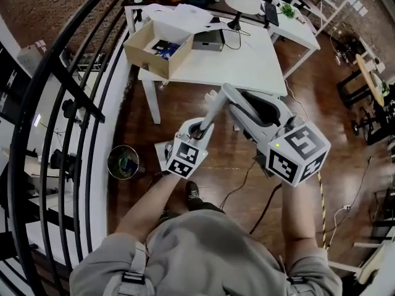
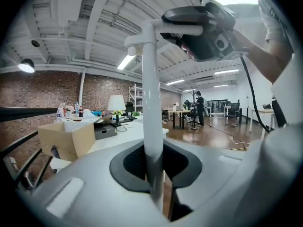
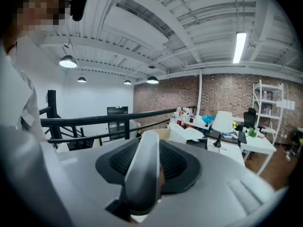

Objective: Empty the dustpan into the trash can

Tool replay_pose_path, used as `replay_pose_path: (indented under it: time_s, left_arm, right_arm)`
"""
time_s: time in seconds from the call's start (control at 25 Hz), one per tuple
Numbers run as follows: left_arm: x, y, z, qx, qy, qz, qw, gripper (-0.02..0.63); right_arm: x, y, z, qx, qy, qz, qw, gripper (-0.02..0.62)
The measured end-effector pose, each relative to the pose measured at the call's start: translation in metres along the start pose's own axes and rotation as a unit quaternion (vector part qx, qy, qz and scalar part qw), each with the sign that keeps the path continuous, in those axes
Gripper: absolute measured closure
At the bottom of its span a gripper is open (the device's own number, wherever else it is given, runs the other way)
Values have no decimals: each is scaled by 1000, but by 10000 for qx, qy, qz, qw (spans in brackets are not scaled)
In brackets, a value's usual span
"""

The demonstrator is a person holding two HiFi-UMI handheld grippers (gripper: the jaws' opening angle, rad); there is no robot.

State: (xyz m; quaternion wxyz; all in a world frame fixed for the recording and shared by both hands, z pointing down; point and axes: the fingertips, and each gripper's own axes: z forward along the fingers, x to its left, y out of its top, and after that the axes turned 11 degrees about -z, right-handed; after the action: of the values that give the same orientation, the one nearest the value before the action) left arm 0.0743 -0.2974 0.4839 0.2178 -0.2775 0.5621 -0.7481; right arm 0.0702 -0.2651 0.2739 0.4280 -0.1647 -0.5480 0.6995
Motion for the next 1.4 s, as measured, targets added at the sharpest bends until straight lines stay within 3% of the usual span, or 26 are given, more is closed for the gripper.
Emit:
replay_pose_path:
  time_s: [0.24, 0.4, 0.56, 0.64, 0.72, 0.84, 1.12, 1.28, 1.4]
  left_arm:
    - [-30, -58, 49, 633, -359, -165, 9972, 560]
    - [-40, -100, 73, 1157, -631, -40, 9913, 550]
    - [-42, -158, 78, 1923, -709, -627, 9768, 387]
    - [-40, -177, 67, 2105, -623, -972, 9707, 382]
    - [-39, -176, 55, 1959, -501, -1297, 9707, 437]
    - [-32, -161, 41, 1578, -245, -1682, 9727, 601]
    - [-16, -141, 16, 1470, -3, -1775, 9731, 600]
    - [-9, -136, 0, 1449, 77, -1743, 9739, 600]
    - [-3, -127, -9, 1361, 89, -1791, 9743, 600]
  right_arm:
    - [-18, -71, -5, 407, -141, 208, 9989, 466]
    - [-21, -112, 8, 478, -135, 240, 9985, 468]
    - [-36, -147, 18, 514, -307, 319, 9977, 468]
    - [-47, -161, 20, 476, -443, 324, 9974, 468]
    - [-60, -178, 19, 464, -621, 374, 9963, 468]
    - [-77, -209, 17, 498, -918, 560, 9930, 468]
    - [-93, -277, 26, 578, -1435, 720, 9853, 469]
    - [-78, -317, 34, 930, -1399, 838, 9822, 469]
    - [-68, -320, 37, 1011, -1354, 789, 9825, 468]
